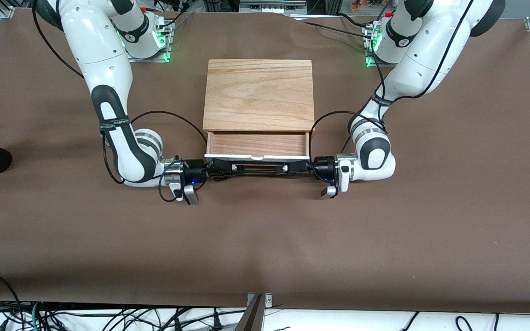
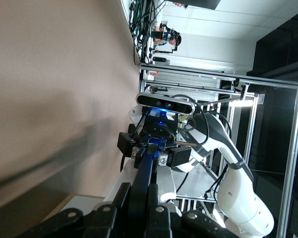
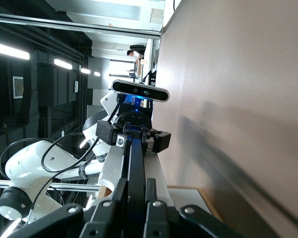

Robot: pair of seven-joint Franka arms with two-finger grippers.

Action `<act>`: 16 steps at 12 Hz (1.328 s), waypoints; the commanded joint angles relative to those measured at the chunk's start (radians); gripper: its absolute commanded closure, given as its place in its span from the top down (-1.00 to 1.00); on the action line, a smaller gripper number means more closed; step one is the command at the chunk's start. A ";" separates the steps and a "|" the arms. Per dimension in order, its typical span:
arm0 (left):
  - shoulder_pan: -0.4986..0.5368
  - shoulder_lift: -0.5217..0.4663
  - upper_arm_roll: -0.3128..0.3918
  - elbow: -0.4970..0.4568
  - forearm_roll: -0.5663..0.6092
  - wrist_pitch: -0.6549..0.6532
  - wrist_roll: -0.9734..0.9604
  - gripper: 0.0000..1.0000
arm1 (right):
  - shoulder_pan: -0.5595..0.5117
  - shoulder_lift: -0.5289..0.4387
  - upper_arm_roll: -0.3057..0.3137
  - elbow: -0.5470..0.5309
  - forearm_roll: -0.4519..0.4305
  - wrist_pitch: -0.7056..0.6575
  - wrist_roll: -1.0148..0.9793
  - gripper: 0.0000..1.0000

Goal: Pull top drawer with both arms simultaneously
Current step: 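Open both grippers and lift them off the handle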

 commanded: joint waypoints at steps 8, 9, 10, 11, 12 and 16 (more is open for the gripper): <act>-0.035 0.087 0.090 0.154 0.046 0.089 -0.192 -1.00 | -0.052 0.061 0.002 0.205 0.030 0.062 0.144 -0.79; -0.035 0.087 0.090 0.154 0.046 0.089 -0.191 -1.00 | -0.052 0.067 0.002 0.216 0.030 0.062 0.155 -0.79; -0.034 0.086 0.090 0.152 0.045 0.089 -0.191 -1.00 | -0.052 0.069 0.002 0.221 0.030 0.062 0.155 -0.79; -0.034 0.083 0.090 0.149 0.043 0.088 -0.191 -1.00 | -0.052 0.069 0.002 0.221 0.029 0.062 0.155 -0.78; -0.034 0.080 0.090 0.143 0.043 0.088 -0.189 -0.74 | -0.052 0.069 0.002 0.219 0.027 0.062 0.155 -0.74; -0.032 0.074 0.090 0.129 0.043 0.081 -0.189 0.05 | -0.052 0.069 0.002 0.218 0.026 0.060 0.154 0.51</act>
